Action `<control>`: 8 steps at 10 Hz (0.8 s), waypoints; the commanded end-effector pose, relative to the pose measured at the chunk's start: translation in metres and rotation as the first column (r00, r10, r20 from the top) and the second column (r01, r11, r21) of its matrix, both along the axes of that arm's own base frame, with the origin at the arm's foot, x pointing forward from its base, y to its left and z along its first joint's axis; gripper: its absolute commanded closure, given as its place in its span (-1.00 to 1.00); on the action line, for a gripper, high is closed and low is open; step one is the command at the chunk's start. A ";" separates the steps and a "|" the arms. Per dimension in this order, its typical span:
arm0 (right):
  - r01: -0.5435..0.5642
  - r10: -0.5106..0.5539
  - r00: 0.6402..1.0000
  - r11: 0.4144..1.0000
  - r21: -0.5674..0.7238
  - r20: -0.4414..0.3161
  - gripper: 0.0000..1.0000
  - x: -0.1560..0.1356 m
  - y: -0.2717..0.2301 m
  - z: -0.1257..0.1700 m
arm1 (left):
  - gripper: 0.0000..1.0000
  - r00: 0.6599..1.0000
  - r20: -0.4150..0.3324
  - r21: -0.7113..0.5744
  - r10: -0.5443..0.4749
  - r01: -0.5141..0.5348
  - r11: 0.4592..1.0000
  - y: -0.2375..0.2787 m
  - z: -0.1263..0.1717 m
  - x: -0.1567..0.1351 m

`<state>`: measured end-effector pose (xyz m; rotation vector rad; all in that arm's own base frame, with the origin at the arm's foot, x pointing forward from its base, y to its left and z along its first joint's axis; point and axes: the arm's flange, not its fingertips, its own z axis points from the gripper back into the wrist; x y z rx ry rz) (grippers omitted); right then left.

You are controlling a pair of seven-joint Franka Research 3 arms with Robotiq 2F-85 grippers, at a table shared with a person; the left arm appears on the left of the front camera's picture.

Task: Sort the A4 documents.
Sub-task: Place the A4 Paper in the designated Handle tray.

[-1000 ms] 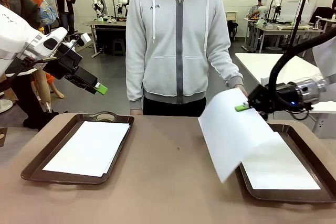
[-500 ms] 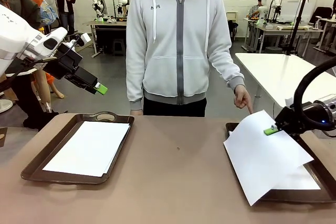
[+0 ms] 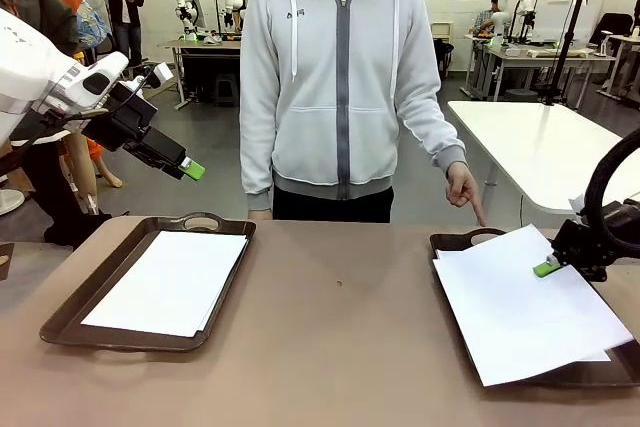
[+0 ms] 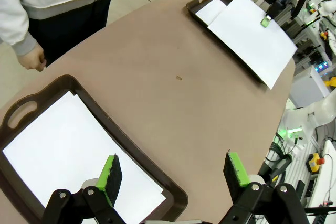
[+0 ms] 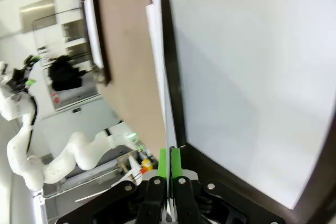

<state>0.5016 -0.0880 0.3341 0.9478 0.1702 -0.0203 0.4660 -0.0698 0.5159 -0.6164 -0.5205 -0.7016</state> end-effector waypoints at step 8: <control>-0.008 0.037 0.997 0.932 -0.362 0.073 0.98 0.064 0.028 0.007 | -1.00 1.000 0.004 0.000 0.004 -0.004 1.000 0.001 0.001 0.000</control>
